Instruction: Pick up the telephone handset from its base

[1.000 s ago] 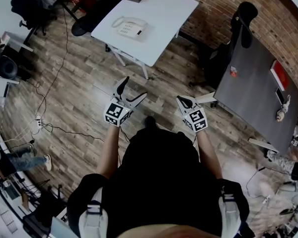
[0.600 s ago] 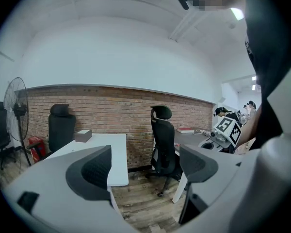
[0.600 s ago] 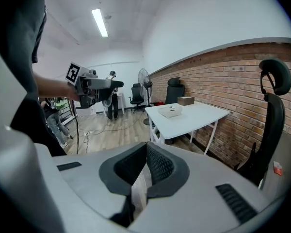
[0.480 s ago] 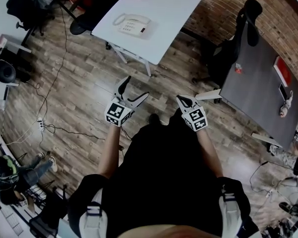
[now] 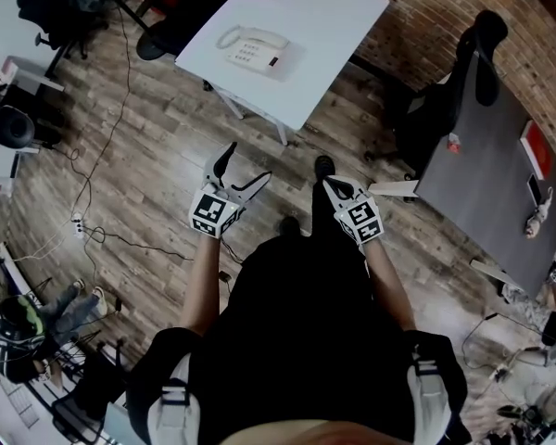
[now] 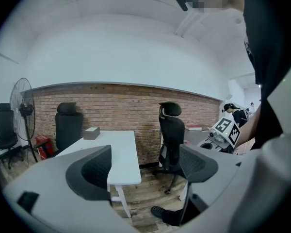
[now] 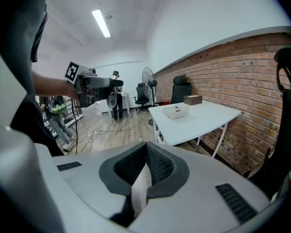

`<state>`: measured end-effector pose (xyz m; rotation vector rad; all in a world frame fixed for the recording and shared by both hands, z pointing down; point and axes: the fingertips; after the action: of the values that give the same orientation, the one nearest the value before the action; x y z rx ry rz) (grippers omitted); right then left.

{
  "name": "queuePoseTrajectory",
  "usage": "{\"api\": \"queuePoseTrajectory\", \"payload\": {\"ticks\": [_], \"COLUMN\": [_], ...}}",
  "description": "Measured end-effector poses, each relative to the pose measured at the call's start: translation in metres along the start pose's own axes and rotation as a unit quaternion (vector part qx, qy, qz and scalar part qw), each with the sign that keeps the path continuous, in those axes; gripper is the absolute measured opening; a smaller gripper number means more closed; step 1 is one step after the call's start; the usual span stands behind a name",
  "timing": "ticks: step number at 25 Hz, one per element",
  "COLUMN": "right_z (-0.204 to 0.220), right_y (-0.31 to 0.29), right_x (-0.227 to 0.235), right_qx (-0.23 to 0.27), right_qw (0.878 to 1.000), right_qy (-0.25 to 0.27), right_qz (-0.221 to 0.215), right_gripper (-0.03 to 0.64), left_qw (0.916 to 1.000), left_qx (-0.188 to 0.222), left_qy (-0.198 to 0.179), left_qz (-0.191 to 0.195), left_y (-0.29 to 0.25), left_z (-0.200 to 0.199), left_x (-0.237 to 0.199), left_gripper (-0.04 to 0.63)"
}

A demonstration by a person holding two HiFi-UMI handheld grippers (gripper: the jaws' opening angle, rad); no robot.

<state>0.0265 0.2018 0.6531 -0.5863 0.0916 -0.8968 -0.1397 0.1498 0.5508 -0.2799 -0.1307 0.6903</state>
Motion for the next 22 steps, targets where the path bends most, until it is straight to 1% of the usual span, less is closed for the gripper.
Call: {"api": "queuePoseTrajectory", "payload": {"ticks": [2,5,9,14,19,22], "right_z": [-0.006,-0.015,-0.038,-0.051,-0.055,-0.069], "right_y": [-0.003,-0.006,-0.015,-0.024,-0.04,-0.049], "right_x": [0.016,0.043,0.083,0.115,0.145,0.17], "right_qx": [-0.003,-0.011,-0.008,0.003,-0.005,-0.006], "right_qw": [1.0,1.0,1.0,1.0,1.0,1.0], "right_qy": [0.007,0.011,0.02,0.0,0.0,0.006], "right_qz": [-0.003,-0.004,0.0,0.008,-0.01,-0.017], "right_gripper": [-0.003,-0.003,-0.003,-0.003,-0.003,-0.003], "left_qw": [1.0,1.0,1.0,0.9998,0.9995,0.9995], "left_qx": [-0.002,0.002,-0.001,-0.009,-0.022,-0.021], "left_qy": [0.001,-0.002,-0.004,-0.011,-0.022,-0.022], "left_qz": [-0.005,-0.006,-0.005,0.011,0.007,0.001], "left_y": [-0.016,-0.036,-0.066,-0.095,-0.128,-0.146], "left_z": [-0.002,-0.016,-0.029,-0.04,-0.049,-0.061], "left_x": [-0.006,-0.014,-0.032,-0.037,-0.054,-0.066], "left_gripper": [0.428,0.428,0.428,0.428,0.428,0.428]}}
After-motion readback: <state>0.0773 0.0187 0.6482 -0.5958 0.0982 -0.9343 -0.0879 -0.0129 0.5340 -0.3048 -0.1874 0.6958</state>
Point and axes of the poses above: the fingertips, and each gripper's own axes: y backward along the fingers, x to its right, z out of its underside, and after that the axes turned 7 degrees about -z, right-handed
